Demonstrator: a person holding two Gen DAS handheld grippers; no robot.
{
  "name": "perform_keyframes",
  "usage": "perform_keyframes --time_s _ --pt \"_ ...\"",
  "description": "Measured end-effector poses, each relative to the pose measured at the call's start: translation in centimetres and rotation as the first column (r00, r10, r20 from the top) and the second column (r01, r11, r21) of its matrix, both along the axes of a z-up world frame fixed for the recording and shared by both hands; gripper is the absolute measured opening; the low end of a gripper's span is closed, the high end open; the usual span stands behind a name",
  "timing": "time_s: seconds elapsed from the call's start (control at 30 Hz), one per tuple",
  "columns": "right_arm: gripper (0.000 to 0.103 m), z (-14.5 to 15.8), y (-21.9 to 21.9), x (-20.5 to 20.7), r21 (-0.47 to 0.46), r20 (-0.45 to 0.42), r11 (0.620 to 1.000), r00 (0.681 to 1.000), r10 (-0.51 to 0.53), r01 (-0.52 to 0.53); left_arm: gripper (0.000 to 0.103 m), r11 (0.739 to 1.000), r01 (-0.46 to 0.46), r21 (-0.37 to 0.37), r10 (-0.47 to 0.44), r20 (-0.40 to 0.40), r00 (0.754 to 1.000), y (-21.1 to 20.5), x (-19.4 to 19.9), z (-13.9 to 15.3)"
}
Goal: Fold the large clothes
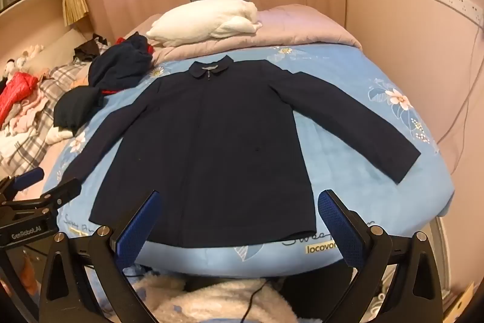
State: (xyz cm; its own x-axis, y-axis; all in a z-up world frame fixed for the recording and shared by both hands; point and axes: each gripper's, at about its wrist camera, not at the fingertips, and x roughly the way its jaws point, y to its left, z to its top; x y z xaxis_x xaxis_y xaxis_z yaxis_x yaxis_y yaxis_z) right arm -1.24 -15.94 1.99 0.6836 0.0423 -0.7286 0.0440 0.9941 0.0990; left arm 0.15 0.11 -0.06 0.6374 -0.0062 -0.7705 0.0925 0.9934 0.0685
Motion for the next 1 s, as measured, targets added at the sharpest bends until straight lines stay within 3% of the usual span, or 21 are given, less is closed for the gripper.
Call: perform_keyframes --time_s 0.2,0.27,1.0 --pt "0.102 -0.15 0.01 0.23 0.001 -0.004 1.0 1.0 0.002 -0.001 0.103 0.999 -0.043 0.004 0.043 -0.026 0.999 0.0 0.63 -0.28" --pt "0.102 -0.09 0.06 0.11 -0.001 -0.002 1.0 1.0 -0.001 0.001 0.103 1.0 -0.006 -0.003 0.006 0.018 1.0 0.03 0.0 -0.74" --pt "0.102 -0.49 0.22 0.58 -0.003 -0.015 1.0 1.0 0.001 -0.001 0.103 1.0 -0.011 0.002 0.011 -0.008 1.0 0.51 0.74 -0.53"
